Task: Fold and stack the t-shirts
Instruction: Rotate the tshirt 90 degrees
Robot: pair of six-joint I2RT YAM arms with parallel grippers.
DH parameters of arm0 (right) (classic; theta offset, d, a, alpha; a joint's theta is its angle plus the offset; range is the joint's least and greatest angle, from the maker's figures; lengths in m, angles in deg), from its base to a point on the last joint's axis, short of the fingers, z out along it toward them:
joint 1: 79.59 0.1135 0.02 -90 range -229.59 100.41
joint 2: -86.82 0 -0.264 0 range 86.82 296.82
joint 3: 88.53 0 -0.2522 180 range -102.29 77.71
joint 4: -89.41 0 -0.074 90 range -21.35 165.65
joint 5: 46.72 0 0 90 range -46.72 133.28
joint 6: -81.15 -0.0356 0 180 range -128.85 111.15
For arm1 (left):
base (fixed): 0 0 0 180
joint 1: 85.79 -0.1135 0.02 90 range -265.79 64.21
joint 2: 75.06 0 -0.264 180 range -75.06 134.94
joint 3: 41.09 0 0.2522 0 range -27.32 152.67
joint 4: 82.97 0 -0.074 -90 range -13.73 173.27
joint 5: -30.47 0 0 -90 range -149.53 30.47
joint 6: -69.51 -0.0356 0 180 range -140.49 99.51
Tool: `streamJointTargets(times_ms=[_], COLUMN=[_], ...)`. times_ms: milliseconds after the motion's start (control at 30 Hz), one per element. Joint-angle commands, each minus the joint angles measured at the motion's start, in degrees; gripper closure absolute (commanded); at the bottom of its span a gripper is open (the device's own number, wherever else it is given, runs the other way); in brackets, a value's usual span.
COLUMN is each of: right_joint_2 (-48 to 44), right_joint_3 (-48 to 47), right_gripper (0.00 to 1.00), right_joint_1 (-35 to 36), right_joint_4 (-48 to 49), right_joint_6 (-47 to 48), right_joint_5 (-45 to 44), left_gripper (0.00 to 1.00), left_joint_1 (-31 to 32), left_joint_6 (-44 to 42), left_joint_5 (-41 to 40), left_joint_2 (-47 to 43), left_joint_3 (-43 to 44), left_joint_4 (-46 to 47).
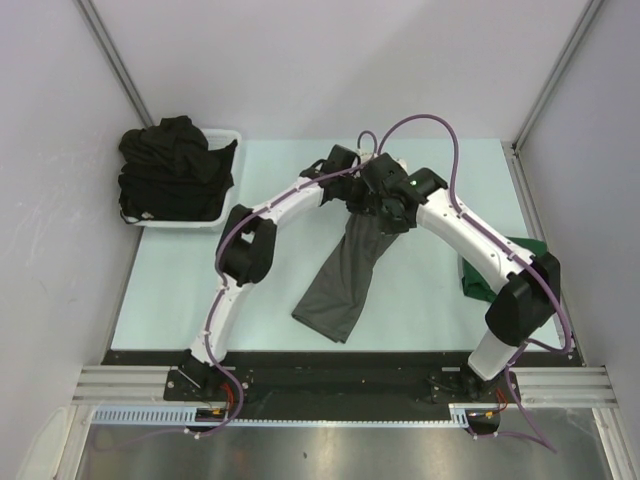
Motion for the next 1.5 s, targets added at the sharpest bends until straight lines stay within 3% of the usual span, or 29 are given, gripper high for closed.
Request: streamJointTargets(times_ms=[0, 600, 900, 1133, 1467], right_joint_2=[-3.4, -5.9, -5.2, -0.4, 16.8], right_joint_3=[-0.8, -0.5, -0.2, 0.5, -5.6], right_gripper=[0.89, 0.89, 0.90, 0.89, 0.97], right_joint_1=[-0.8, -1.4, -1.2, -3.4, -12.1], right_joint_4=[-1.1, -1.9, -1.0, 3.8, 16.7], right_joint_6=[0.7, 0.4, -0.3, 3.3, 9.2], right_joint_5=[-1.5, -2.2, -2.0, -8.2, -10.9], left_gripper=[1.00, 1.00, 1.00, 1.00, 0.88], left_joint_1=[-0.5, 0.0, -0.5, -0.6, 1.4], left_joint_6=[0.5, -3.4, -4.9, -4.6, -1.7], left_joint_5=[-3.8, -21.6, -24.7, -18.6, -3.2], left_joint_2=[2.5, 10.6, 10.8, 6.1, -6.4], left_joint_3=[0.8, 8.9, 10.1, 4.4, -1.1], left_joint_4=[2.0, -9.9, -16.2, -12.3, -2.8])
